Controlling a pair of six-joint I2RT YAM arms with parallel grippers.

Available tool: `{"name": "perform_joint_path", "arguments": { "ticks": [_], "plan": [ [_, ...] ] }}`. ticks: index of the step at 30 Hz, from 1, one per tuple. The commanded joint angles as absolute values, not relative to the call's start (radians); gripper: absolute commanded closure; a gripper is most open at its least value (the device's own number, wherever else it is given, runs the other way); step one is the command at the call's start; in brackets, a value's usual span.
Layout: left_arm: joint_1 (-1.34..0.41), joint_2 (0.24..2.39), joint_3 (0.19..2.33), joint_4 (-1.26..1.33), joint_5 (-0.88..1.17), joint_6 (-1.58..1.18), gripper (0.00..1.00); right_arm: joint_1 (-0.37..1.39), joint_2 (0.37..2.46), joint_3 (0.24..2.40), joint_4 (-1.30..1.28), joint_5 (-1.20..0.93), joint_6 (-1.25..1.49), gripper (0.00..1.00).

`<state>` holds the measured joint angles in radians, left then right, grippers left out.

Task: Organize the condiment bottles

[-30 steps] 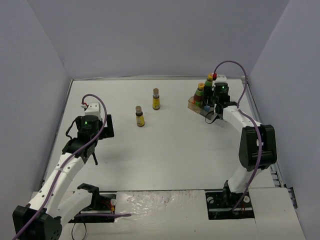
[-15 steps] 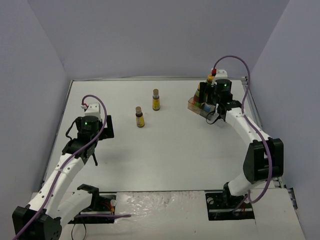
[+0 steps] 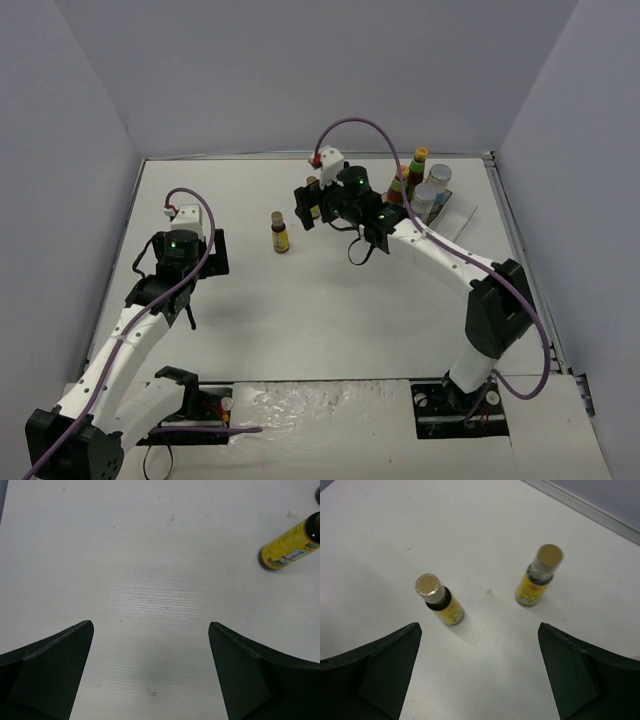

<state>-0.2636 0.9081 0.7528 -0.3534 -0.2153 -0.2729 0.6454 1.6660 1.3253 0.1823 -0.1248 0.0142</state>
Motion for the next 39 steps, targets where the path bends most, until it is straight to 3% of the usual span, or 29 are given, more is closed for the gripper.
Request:
{"name": "perform_joint_path", "arguments": {
  "ticks": [1, 9, 14, 19, 21, 24, 27, 39],
  "plan": [
    [-0.272, 0.91, 0.783, -0.295, -0.221, -0.265, 0.03, 0.704, 1.781, 1.465, 0.316, -0.194, -0.025, 0.01],
    [-0.272, 0.903, 0.774, -0.273, -0.18, -0.259, 0.03, 0.759, 1.989, 1.584, 0.364, -0.208, -0.029, 0.07],
    [-0.272, 0.9, 0.772, -0.267, -0.171, -0.253, 0.03, 0.765, 2.055, 1.616, 0.377, -0.213, -0.021, 0.21],
    [-0.272, 0.903, 0.771, -0.264, -0.159, -0.252, 0.03, 0.767, 2.069, 1.606, 0.383, -0.19, -0.027, 0.59],
    [-0.272, 0.902, 0.77, -0.263, -0.156, -0.25, 0.03, 0.765, 2.042, 1.566, 0.398, -0.175, -0.028, 0.68],
    [-0.272, 0.904, 0.77, -0.261, -0.153, -0.252, 0.03, 0.755, 1.98, 1.49, 0.409, -0.148, -0.03, 0.89],
    [-0.272, 0.906, 0.77, -0.26, -0.148, -0.252, 0.03, 0.729, 1.88, 1.388, 0.409, -0.123, -0.029, 0.97],
    [-0.282, 0.919, 0.776, -0.258, -0.134, -0.25, 0.03, 0.53, 1.398, 1.111, 0.226, 0.033, -0.002, 1.0]
  ]
}}
